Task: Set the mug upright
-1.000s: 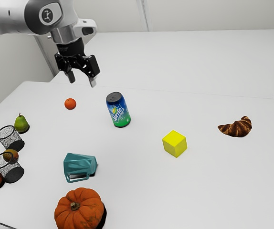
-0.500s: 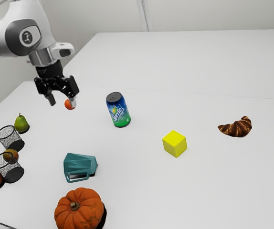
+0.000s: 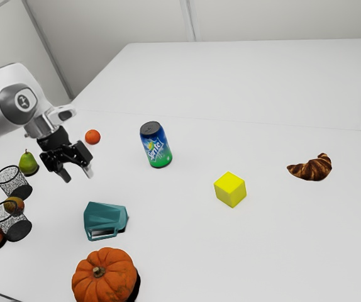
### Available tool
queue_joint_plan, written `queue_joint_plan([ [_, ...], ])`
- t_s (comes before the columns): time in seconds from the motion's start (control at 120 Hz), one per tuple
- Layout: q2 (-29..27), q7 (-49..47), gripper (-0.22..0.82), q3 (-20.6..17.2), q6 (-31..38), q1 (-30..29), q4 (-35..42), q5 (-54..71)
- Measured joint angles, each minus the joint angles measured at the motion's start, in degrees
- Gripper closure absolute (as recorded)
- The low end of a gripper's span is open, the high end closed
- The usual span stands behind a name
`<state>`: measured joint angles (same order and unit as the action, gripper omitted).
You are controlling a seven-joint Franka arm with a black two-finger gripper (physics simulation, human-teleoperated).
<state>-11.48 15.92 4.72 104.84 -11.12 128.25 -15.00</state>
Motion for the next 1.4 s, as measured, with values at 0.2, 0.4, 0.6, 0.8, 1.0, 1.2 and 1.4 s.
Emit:
queue_joint_plan([
  [0.2, -0.4, 5.0, 0.03, 1.4, 5.4, -0.2, 4.8, -5.1],
  [0.4, 0.1, 10.1, 0.03, 3.0, 10.0, -0.3, 8.9, -10.1],
  [0.6, 1.5, 15.1, 0.03, 3.6, 13.0, -1.5, 11.2, -14.8],
  [0.8, 3.4, 20.1, 0.03, 3.7, 15.4, -2.3, 13.2, -20.6],
  [1.0, 4.9, 25.6, 0.03, 3.8, 16.8, -3.2, 15.1, -28.0],
  [1.2, 5.9, 31.2, 0.03, 3.9, 17.3, -3.6, 16.3, -34.3],
  [1.4, 6.6, 36.2, 0.08, 4.0, 17.1, -4.3, 18.1, -40.4],
])
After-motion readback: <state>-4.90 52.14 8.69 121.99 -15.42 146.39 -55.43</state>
